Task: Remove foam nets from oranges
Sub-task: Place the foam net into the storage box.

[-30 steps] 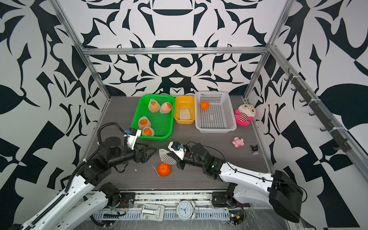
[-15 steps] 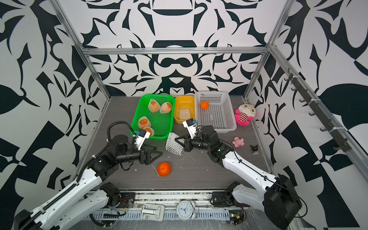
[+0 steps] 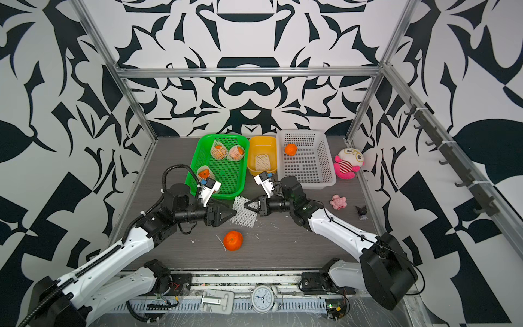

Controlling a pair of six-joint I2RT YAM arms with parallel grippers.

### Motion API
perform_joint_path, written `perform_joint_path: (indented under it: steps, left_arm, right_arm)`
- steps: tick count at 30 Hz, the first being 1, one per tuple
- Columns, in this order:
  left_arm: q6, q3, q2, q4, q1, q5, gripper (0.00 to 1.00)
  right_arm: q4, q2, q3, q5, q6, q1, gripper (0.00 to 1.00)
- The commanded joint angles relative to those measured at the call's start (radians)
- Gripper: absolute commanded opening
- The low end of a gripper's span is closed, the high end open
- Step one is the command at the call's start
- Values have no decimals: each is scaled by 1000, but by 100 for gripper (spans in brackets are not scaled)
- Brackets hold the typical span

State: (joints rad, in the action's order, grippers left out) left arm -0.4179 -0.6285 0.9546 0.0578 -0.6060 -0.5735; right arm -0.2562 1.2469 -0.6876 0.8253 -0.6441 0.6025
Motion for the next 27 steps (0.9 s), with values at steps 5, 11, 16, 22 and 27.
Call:
perform_joint_path:
  steps: [5, 11, 16, 22, 27]
  left_arm:
    - [14, -20, 36, -36, 3, -22, 77]
    - [-5, -25, 49, -30, 3, -58, 60]
    - [-16, -30, 53, 0, 3, -55, 43]
    - [-45, -55, 61, 41, 3, -50, 25]
    - [-152, -68, 88, 3, 3, -75, 20]
  right_arm:
    - [-82, 2, -47, 44, -29, -4, 0]
    - [-87, 10, -61, 43, -24, -3, 0]
    - [-87, 18, -74, 47, -14, -3, 0]
    - [-63, 20, -87, 41, 6, -8, 6]
    - [14, 4, -104, 2, 42, -30, 25]
